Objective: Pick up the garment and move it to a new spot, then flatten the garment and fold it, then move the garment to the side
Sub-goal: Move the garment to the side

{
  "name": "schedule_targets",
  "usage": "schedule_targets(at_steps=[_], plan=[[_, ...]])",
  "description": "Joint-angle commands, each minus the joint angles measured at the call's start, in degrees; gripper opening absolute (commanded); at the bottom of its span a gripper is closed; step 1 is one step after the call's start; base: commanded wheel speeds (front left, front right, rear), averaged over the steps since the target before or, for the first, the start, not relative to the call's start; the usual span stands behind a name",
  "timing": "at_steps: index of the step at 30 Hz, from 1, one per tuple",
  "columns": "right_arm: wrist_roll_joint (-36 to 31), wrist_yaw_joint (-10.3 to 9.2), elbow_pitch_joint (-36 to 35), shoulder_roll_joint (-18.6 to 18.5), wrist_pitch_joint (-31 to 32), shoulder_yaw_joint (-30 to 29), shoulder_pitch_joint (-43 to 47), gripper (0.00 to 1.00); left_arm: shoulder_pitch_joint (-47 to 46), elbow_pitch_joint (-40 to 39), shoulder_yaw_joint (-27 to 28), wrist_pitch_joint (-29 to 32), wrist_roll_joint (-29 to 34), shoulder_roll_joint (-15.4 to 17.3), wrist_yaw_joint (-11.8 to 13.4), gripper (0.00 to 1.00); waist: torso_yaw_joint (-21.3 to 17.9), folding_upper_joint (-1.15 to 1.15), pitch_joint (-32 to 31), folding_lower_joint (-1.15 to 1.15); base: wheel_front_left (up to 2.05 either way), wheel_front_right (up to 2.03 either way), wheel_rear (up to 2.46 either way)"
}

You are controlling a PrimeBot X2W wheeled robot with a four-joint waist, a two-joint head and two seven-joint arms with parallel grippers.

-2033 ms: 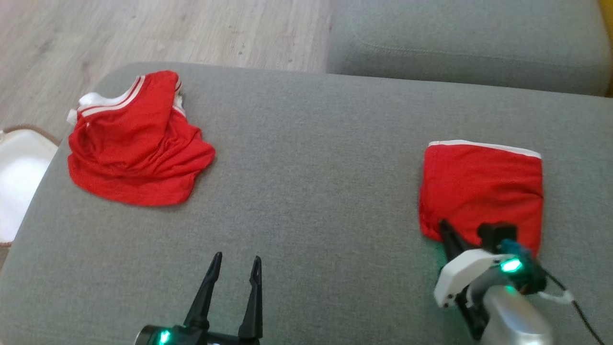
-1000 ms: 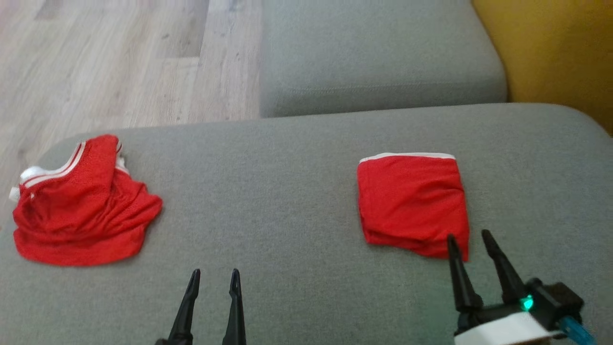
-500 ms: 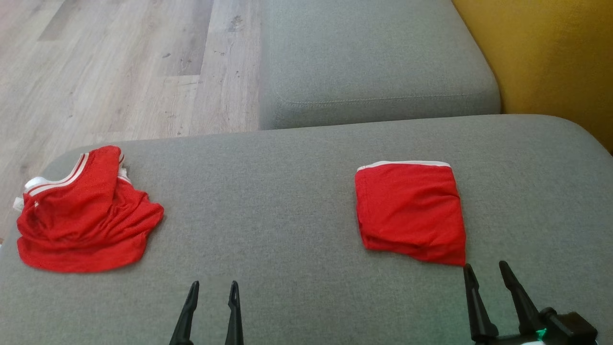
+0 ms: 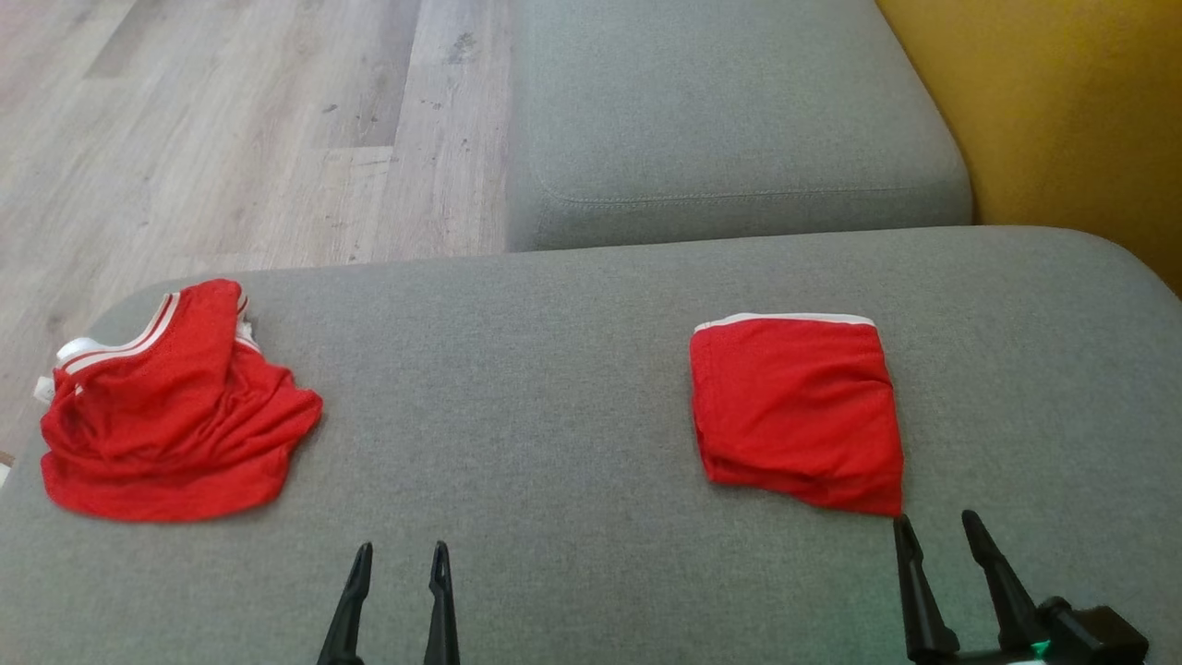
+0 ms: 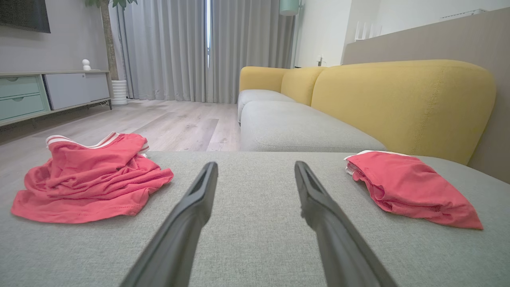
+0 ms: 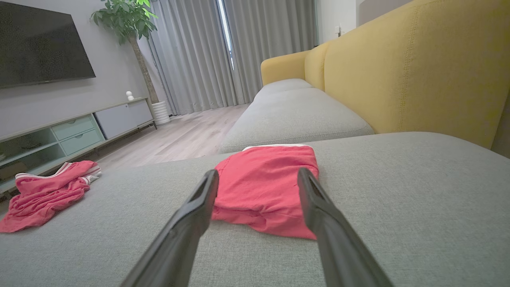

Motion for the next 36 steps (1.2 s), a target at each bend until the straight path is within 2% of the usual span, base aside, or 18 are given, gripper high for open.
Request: schedule_targets(at_steps=[1, 21, 36], plan=[[0.2, 0.39, -1.5, -0.5, -0.6, 1.0, -1.6, 1.0, -1.9, -1.6, 1.8, -0.3, 0.3, -0.3, 0.3, 1.0, 0.1, 0.0, 0.0, 0.0, 0.0, 0.0, 0.0], [0.1, 0.39, -1.1, -1.0, -0.6, 1.9, -2.1, 1.0, -1.7, -1.6, 1.9, -0.3, 0.7, -0.3, 0.2, 1.0, -0.1, 0.0, 0.0, 0.0, 0.0, 0.0, 0.0], [0.2, 0.39, 1.9, -2.5, -0.6, 2.5, -6.0, 1.0, -2.3, -1.8, 1.8, -0.3, 0.7, -0.3, -0.9, 1.0, 0.6, 0.0, 5.5, 0.0, 0.0, 0.0, 0.0]])
